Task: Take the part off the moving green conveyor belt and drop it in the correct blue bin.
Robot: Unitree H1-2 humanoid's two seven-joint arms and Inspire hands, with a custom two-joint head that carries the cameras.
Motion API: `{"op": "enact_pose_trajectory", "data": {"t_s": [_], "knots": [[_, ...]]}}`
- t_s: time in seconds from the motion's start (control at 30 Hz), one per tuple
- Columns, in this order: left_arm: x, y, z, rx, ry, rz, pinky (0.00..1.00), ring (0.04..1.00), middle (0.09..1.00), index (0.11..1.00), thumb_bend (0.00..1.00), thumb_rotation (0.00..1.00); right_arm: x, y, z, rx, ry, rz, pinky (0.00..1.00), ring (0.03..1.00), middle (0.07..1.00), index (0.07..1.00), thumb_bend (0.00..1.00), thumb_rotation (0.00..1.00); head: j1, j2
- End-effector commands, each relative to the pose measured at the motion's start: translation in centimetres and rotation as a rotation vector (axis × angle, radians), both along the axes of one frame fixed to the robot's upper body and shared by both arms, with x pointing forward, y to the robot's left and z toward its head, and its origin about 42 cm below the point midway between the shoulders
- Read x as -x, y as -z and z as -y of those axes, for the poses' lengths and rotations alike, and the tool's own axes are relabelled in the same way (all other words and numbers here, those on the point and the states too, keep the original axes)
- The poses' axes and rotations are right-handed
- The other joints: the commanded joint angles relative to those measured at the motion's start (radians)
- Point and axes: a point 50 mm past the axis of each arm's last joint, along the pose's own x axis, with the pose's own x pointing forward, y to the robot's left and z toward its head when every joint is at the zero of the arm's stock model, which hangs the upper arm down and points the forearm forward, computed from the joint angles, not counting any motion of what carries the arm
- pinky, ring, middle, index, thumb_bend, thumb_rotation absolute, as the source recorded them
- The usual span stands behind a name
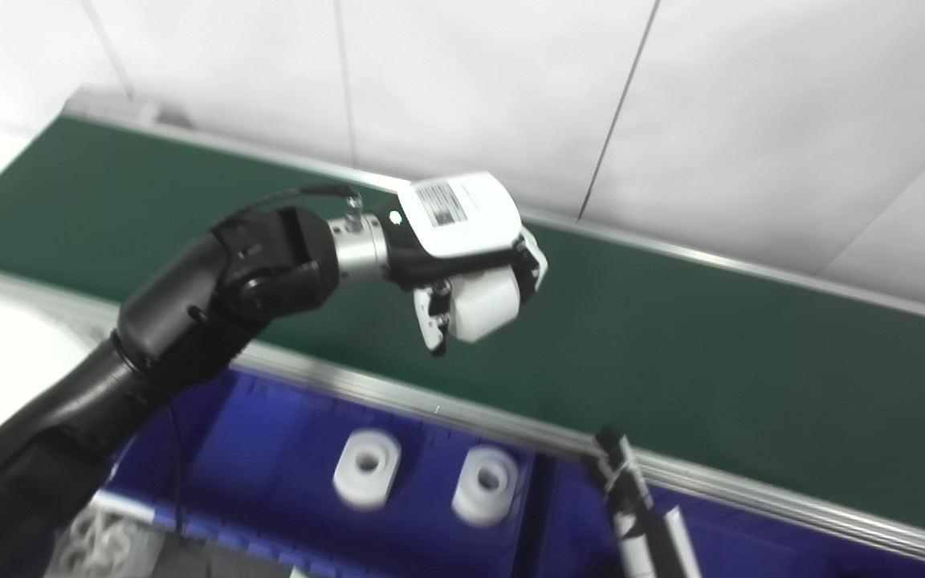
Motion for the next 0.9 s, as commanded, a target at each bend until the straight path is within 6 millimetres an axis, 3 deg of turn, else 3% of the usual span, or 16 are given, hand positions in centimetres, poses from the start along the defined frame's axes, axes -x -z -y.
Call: {"op": "enact_pose_trajectory", "data": {"t_s": [0.0,0.3,0.53,0.87], "knots": [[1.0,-1.1,-0.9,0.037,-0.017,0.05,0.39,0.41,0.5,0.52,0.5,0.0,-0.7,-0.9,0.5,-0.03,-0.007,0.033,0.91,0.909,0.968,1.0,0.78,0.99,0.003,-0.001],[5.1,2.3,-3.3,0.063,-0.094,0.006,0.41,0.434,0.502,0.487,0.5,0.0,-1.2,-0.2,2.2,-0.044,-0.009,0.018,0.9,0.91,0.969,1.0,0.81,0.97,0.096,-0.044],[8.1,5.7,-5.4,0.075,-0.185,-0.035,0.4,0.421,0.507,0.495,0.5,0.0,-1.2,0.9,2.6,-0.05,-0.008,0.009,0.89,0.905,0.964,1.0,0.8,0.97,0.088,-0.072],[9.8,8.7,-8.3,0.051,-0.316,-0.094,0.4,0.427,0.517,0.485,0.5,0.0,-1.0,0.7,2.3,-0.054,-0.01,0.0,0.86,0.892,0.956,0.998,0.78,0.96,0.08,-0.078]]}}
